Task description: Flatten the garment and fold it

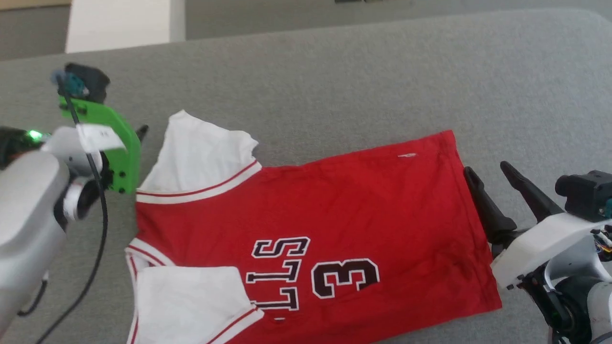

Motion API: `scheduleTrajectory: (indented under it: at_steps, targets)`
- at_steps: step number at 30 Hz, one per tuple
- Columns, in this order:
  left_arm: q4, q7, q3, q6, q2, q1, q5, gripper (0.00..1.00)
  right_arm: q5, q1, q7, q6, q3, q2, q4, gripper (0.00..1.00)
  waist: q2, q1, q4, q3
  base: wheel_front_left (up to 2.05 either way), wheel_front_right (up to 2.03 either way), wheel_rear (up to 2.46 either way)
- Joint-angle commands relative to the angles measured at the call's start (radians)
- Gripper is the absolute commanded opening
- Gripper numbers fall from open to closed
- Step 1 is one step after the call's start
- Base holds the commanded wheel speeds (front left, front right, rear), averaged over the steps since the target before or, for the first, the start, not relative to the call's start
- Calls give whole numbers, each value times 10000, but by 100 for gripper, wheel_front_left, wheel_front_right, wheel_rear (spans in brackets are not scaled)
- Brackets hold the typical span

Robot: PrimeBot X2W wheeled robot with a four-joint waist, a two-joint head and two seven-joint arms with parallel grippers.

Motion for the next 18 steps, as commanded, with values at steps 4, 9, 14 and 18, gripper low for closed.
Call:
scheduleTrajectory:
  at_steps: [4, 9, 14, 18]
  targets:
    - [635, 990, -184, -457, -158, -1049, -82, 100, -132, -220, -129, -13, -38, 91, -135, 100, 0, -1, -986, 1347, 0, 0, 0]
    - [1018, 2049, -412, -715, -523, -1773, -225, 100, -173, -189, -182, -13, -186, 181, -139, 100, 0, -1, -1034, 1644, 0, 0, 0]
    - [1393, 2535, -726, -561, -444, -2191, 224, 100, -214, -178, -185, -13, -179, 257, -186, 100, 0, -1, -1100, 1869, 0, 0, 0]
    - [1649, 2456, -990, -366, -253, -2479, 878, 100, -250, -123, -185, -13, -151, 305, -226, 100, 0, -1, -1129, 2033, 0, 0, 0]
